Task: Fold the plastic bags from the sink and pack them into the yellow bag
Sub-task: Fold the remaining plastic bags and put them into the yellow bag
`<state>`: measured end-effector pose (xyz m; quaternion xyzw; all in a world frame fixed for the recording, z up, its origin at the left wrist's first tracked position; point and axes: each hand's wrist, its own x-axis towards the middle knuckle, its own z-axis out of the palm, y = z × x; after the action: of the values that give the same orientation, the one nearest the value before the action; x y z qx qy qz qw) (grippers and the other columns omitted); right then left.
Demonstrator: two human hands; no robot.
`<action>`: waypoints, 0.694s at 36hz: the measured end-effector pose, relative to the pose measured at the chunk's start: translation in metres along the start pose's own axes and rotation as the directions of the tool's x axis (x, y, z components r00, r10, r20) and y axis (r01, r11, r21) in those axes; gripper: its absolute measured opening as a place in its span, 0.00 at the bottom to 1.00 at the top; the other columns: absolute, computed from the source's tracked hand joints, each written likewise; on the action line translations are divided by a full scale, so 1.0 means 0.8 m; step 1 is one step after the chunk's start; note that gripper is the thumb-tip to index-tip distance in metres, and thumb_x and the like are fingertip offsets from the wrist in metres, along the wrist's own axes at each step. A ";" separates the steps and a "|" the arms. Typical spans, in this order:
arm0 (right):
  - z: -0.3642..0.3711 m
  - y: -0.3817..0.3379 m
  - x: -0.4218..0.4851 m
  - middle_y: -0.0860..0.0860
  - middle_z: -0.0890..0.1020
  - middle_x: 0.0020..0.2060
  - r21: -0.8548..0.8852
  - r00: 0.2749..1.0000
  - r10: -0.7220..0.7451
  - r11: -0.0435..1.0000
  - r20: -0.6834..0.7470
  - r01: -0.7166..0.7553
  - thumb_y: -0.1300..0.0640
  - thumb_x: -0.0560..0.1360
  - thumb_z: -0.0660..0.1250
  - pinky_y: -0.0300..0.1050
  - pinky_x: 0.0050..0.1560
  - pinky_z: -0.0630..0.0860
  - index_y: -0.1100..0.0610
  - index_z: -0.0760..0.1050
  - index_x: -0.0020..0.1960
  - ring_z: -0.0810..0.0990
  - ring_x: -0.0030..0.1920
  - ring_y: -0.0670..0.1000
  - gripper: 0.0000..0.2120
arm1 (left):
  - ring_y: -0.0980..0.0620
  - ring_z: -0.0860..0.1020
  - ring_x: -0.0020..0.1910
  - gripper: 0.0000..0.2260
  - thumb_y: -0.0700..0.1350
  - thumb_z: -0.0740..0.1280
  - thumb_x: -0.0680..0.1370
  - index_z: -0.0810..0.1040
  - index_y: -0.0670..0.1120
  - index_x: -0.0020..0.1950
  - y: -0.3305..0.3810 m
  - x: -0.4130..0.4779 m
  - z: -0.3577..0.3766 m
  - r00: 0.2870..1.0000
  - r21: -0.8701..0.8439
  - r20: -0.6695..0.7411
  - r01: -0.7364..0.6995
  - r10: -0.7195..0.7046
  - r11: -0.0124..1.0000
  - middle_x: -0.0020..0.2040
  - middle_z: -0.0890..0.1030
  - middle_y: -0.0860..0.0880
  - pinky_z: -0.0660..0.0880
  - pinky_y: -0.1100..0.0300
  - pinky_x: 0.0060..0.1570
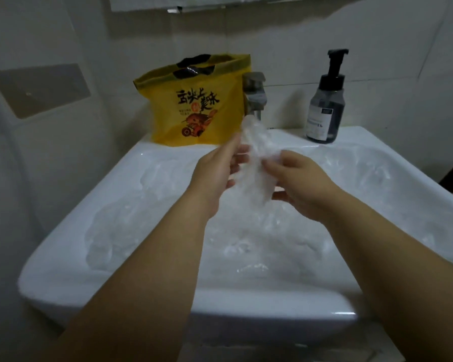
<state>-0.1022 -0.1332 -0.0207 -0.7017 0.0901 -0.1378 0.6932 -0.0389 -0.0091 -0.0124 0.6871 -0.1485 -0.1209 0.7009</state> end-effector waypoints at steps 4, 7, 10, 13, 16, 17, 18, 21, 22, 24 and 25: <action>-0.010 -0.011 0.006 0.59 0.82 0.55 0.392 0.993 0.081 0.913 0.090 -0.110 0.57 0.81 0.57 0.59 0.57 0.77 0.60 0.75 0.57 0.81 0.55 0.60 0.11 | 0.56 0.70 0.62 0.22 0.59 0.64 0.77 0.70 0.56 0.69 -0.013 0.009 -0.011 0.999 0.086 0.017 -0.038 0.036 0.996 0.62 0.74 0.59 0.67 0.56 0.60; -0.009 -0.013 0.006 0.59 0.83 0.55 0.481 0.976 0.118 0.855 0.185 -0.194 0.53 0.82 0.54 0.57 0.57 0.78 0.60 0.75 0.59 0.81 0.56 0.59 0.15 | 0.53 0.79 0.58 0.22 0.53 0.71 0.75 0.72 0.55 0.68 -0.020 0.011 -0.012 0.991 0.003 0.136 0.010 -0.011 1.000 0.59 0.81 0.55 0.76 0.53 0.55; -0.004 -0.011 0.008 0.57 0.84 0.52 0.425 0.970 0.169 0.876 0.175 -0.229 0.49 0.82 0.54 0.53 0.52 0.80 0.58 0.76 0.56 0.83 0.52 0.57 0.16 | 0.52 0.83 0.42 0.08 0.44 0.69 0.77 0.80 0.47 0.56 -0.019 0.012 -0.009 0.997 -0.023 0.078 -0.016 0.018 1.000 0.44 0.85 0.49 0.78 0.60 0.38; -0.003 -0.010 0.012 0.54 0.85 0.43 0.359 0.979 0.205 0.913 0.006 -0.193 0.48 0.81 0.59 0.49 0.44 0.82 0.56 0.75 0.49 0.84 0.46 0.54 0.13 | 0.50 0.82 0.38 0.04 0.45 0.71 0.76 0.82 0.47 0.49 -0.019 0.019 -0.011 0.999 -0.028 -0.028 -0.017 0.016 0.999 0.40 0.83 0.48 0.77 0.60 0.35; -0.008 -0.010 0.018 0.53 0.82 0.47 0.349 0.950 0.261 0.918 -0.174 -0.188 0.46 0.78 0.63 0.47 0.41 0.80 0.56 0.74 0.51 0.82 0.48 0.54 0.13 | 0.45 0.82 0.47 0.05 0.52 0.74 0.70 0.84 0.51 0.40 -0.019 0.027 -0.017 0.992 -0.057 -0.129 0.000 -0.008 0.998 0.45 0.84 0.47 0.79 0.53 0.49; -0.011 -0.010 0.020 0.53 0.82 0.49 0.352 0.937 0.278 0.916 -0.209 -0.193 0.45 0.77 0.64 0.45 0.39 0.79 0.56 0.74 0.52 0.81 0.50 0.54 0.14 | 0.44 0.81 0.50 0.06 0.53 0.74 0.69 0.83 0.52 0.37 -0.018 0.028 -0.019 0.986 -0.051 -0.163 0.009 -0.018 0.999 0.47 0.84 0.47 0.78 0.51 0.53; -0.014 -0.009 0.022 0.53 0.81 0.51 0.355 0.927 0.296 0.912 -0.230 -0.203 0.43 0.76 0.66 0.44 0.39 0.78 0.55 0.74 0.54 0.81 0.51 0.54 0.16 | 0.43 0.80 0.52 0.08 0.53 0.73 0.70 0.81 0.51 0.35 -0.018 0.028 -0.020 0.981 -0.049 -0.193 0.019 -0.028 0.999 0.48 0.83 0.48 0.77 0.50 0.54; -0.021 -0.008 0.025 0.53 0.81 0.52 0.374 0.923 0.319 0.900 -0.215 -0.224 0.40 0.72 0.69 0.44 0.41 0.79 0.54 0.73 0.52 0.81 0.51 0.54 0.19 | 0.42 0.79 0.55 0.08 0.53 0.72 0.72 0.79 0.51 0.36 -0.015 0.027 -0.022 0.964 -0.077 -0.252 0.061 -0.079 0.995 0.51 0.83 0.45 0.76 0.45 0.59; -0.022 -0.007 0.026 0.54 0.81 0.54 0.377 0.929 0.315 0.898 -0.192 -0.227 0.40 0.71 0.70 0.44 0.40 0.79 0.54 0.73 0.54 0.81 0.52 0.55 0.21 | 0.43 0.80 0.54 0.08 0.53 0.73 0.72 0.80 0.51 0.38 -0.015 0.028 -0.024 0.962 -0.096 -0.256 0.071 -0.093 0.993 0.52 0.83 0.45 0.76 0.45 0.59; -0.021 -0.007 0.026 0.57 0.77 0.60 0.391 0.948 0.295 0.891 -0.115 -0.230 0.41 0.69 0.73 0.44 0.37 0.79 0.55 0.72 0.63 0.79 0.55 0.58 0.29 | 0.48 0.80 0.49 0.06 0.51 0.72 0.73 0.81 0.50 0.45 -0.013 0.028 -0.024 0.966 -0.119 -0.239 0.073 -0.100 0.990 0.49 0.83 0.48 0.77 0.51 0.56; -0.020 -0.007 0.026 0.58 0.74 0.64 0.405 0.957 0.281 0.885 -0.072 -0.230 0.42 0.68 0.74 0.44 0.38 0.80 0.56 0.69 0.67 0.78 0.56 0.60 0.34 | 0.50 0.80 0.48 0.07 0.50 0.72 0.74 0.81 0.49 0.50 -0.013 0.028 -0.024 0.973 -0.128 -0.207 0.073 -0.098 0.989 0.49 0.83 0.49 0.77 0.53 0.53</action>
<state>-0.0879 -0.1550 -0.0140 -0.5202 0.1970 -0.1055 0.8243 -0.0110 0.0000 -0.0217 0.6585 -0.0354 -0.0856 0.7468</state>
